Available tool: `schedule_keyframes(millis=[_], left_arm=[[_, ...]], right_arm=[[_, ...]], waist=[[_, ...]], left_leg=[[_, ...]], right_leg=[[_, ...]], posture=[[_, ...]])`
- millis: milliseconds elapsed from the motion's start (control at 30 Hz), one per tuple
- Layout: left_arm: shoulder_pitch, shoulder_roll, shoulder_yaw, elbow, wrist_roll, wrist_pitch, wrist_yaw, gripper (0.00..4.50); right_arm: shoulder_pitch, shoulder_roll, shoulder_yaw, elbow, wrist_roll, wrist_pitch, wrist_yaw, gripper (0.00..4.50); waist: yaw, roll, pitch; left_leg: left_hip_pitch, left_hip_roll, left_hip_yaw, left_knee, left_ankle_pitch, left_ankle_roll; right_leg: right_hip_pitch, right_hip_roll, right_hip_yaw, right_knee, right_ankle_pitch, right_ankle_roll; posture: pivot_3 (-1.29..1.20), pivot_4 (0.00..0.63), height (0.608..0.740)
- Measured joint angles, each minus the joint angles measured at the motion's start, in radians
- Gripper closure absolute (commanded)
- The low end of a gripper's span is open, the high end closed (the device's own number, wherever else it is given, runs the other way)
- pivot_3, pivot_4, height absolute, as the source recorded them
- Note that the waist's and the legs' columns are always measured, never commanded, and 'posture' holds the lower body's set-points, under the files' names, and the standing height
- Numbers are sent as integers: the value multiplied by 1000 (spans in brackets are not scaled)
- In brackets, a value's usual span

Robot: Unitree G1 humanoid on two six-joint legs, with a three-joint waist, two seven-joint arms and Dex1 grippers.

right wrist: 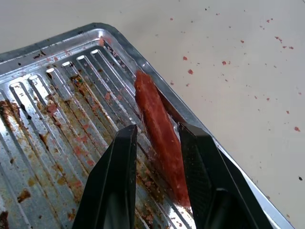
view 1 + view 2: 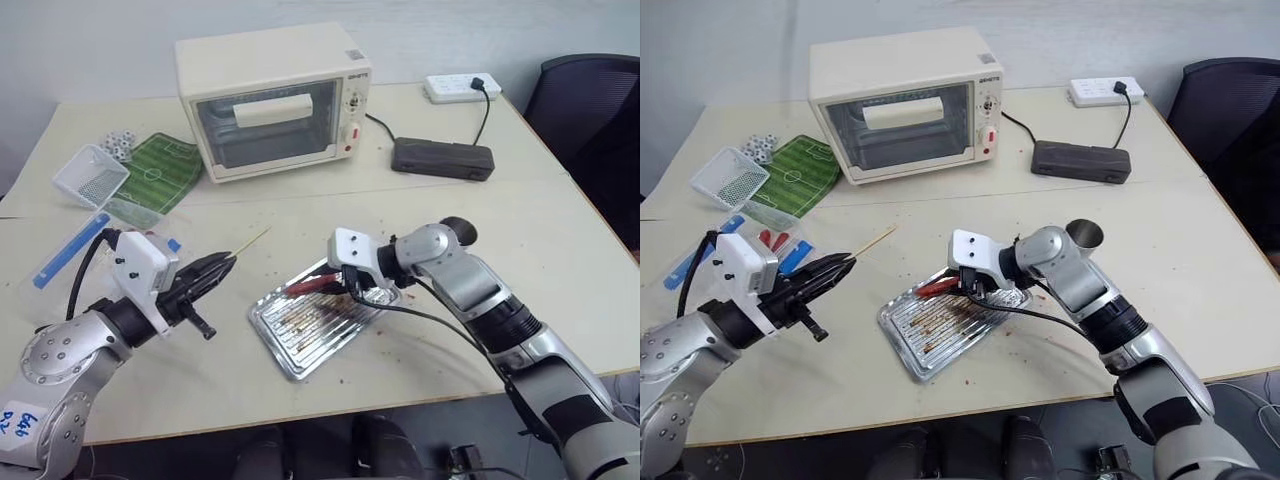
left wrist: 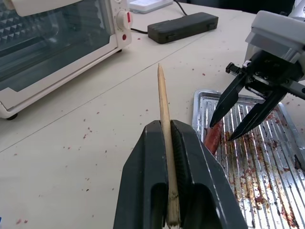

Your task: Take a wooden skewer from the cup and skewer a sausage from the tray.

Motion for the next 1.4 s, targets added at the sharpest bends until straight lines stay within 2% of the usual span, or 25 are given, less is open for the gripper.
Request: schedule_keyframes(millis=[567, 933, 1033, 1400], left_arm=[[-11, 2, -14, 1, 13, -10, -7, 4500], [-18, 2, -16, 1, 19, -18, -2, 4500], [-21, 2, -19, 2, 22, -19, -1, 4500], [-57, 2, -36, 44, 33, -30, -15, 4500]], right_arm=[[-47, 84, 2, 190, -137, -189, 72, 3124], [-57, 97, -1, 235, -167, -249, 102, 3124], [-57, 98, -1, 238, -171, -250, 114, 4001], [-57, 98, -7, 229, -172, -213, 129, 4001]], waist=[[-2, 0, 0], [-2, 0, 0], [-2, 0, 0], [0, 0, 0]], left_leg=[[1, 0, 0, 0, 0, 0], [5, 0, 1, 0, 0, -1], [6, 0, 1, 0, 0, -1], [7, 0, 1, 0, 0, -1]], right_leg=[[1, 0, 0, 0, 0, 0], [4, 0, 2, 1, 0, 0], [4, 0, 2, 1, 0, 0], [6, 0, 3, 1, 0, 0]], posture=[[0, 150, 740], [0, 150, 740], [0, 150, 740], [0, 150, 740]])
